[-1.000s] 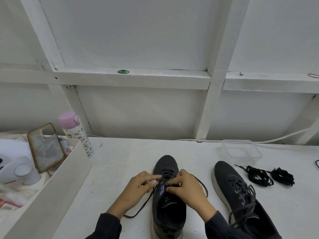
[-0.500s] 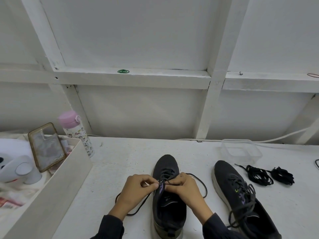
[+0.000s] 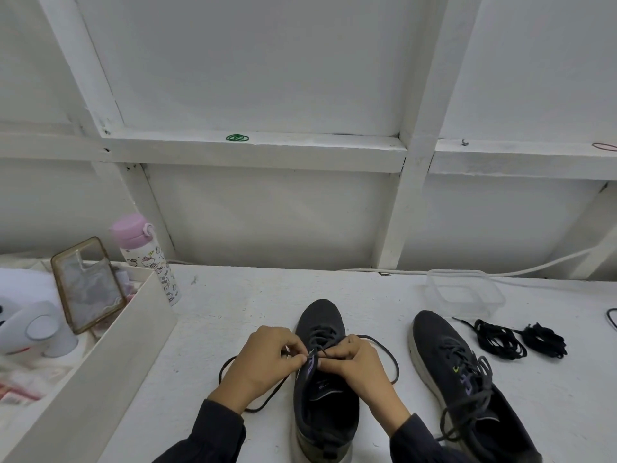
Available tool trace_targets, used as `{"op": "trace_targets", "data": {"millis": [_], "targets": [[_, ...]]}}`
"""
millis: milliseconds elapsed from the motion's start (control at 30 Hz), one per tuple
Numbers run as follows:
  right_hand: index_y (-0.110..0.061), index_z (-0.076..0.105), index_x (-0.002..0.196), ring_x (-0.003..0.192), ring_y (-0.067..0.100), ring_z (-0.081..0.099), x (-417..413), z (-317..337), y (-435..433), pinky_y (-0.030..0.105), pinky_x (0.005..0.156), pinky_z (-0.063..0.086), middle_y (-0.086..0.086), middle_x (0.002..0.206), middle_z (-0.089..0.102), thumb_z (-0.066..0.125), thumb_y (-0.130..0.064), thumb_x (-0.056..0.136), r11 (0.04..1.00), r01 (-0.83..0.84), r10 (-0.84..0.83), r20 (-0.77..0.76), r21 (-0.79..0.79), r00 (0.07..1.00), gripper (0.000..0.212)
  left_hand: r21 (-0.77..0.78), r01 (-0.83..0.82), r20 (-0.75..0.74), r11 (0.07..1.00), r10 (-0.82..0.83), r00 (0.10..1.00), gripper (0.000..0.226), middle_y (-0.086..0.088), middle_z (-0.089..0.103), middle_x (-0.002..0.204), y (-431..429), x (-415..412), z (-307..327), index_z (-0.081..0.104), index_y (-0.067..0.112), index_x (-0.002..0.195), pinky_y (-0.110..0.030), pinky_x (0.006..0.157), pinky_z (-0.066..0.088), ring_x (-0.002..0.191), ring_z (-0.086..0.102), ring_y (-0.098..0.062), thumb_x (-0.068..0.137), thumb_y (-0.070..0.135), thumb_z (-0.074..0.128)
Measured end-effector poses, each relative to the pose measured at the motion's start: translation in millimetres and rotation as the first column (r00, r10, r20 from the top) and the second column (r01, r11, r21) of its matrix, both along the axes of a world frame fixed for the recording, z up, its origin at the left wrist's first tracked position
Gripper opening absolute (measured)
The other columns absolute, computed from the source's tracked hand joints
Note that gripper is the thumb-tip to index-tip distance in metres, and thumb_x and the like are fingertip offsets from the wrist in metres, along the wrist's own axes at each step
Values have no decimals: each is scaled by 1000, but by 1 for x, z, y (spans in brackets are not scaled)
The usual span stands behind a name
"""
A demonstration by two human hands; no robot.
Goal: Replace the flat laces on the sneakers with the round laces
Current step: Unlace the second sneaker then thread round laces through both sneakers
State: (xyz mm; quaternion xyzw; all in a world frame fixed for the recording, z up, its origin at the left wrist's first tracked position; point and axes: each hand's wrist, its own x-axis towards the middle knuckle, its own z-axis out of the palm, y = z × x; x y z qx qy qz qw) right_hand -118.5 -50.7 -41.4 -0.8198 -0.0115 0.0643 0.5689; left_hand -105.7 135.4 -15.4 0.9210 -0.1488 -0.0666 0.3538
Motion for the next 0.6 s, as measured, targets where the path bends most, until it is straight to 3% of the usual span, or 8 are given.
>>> {"op": "trace_targets", "data": {"millis": [133, 267, 367, 500, 600], "targets": [[-46, 77, 72, 85, 13, 69, 0, -3, 2, 45, 84, 55, -11, 79, 74, 84, -29, 69, 1000, 13, -13, 8, 14, 1000, 19, 1, 19, -9, 1000, -19, 1000, 15, 16, 67, 81, 1, 0, 1, 73, 37, 76, -23, 77, 51, 79, 61, -5, 83, 25, 69], [-47, 76, 68, 82, 3, 66, 0, -4, 1, 38, 83, 55, -17, 76, 71, 85, -25, 70, 999, 24, -24, -12, 27, 1000, 25, -17, -2, -18, 1000, 1, 1000, 12, 16, 69, 83, 2, -2, -3, 74, 37, 78, -23, 77, 52, 81, 62, -4, 83, 27, 70], [-45, 77, 73, 88, 11, 66, 0, -3, 1, 41, 84, 55, -10, 81, 72, 85, -27, 70, 999, 31, -31, -5, 20, 1000, 19, -5, -9, -6, 1000, 9, 1000, 12, 17, 68, 83, 2, -2, -3, 73, 37, 79, -20, 75, 51, 80, 62, -4, 84, 27, 70], [-51, 74, 67, 84, 5, 62, -1, 0, 1, 35, 82, 52, -21, 75, 67, 84, -25, 72, 1000, 7, -7, -9, -11, 1000, 27, 136, 48, 33, 990, -53, 998, 11, 15, 64, 85, -5, 3, 4, 76, 30, 90, -15, 70, 43, 75, 56, -4, 87, 29, 65], [-53, 72, 64, 85, 6, 61, -1, 3, 0, 37, 83, 52, -19, 74, 65, 83, -23, 73, 999, 18, -18, -3, -40, 1000, 33, 188, 66, 35, 980, -74, 997, 11, 10, 70, 90, -10, 6, 7, 76, 28, 93, -16, 71, 46, 73, 56, -3, 86, 27, 67]]}}
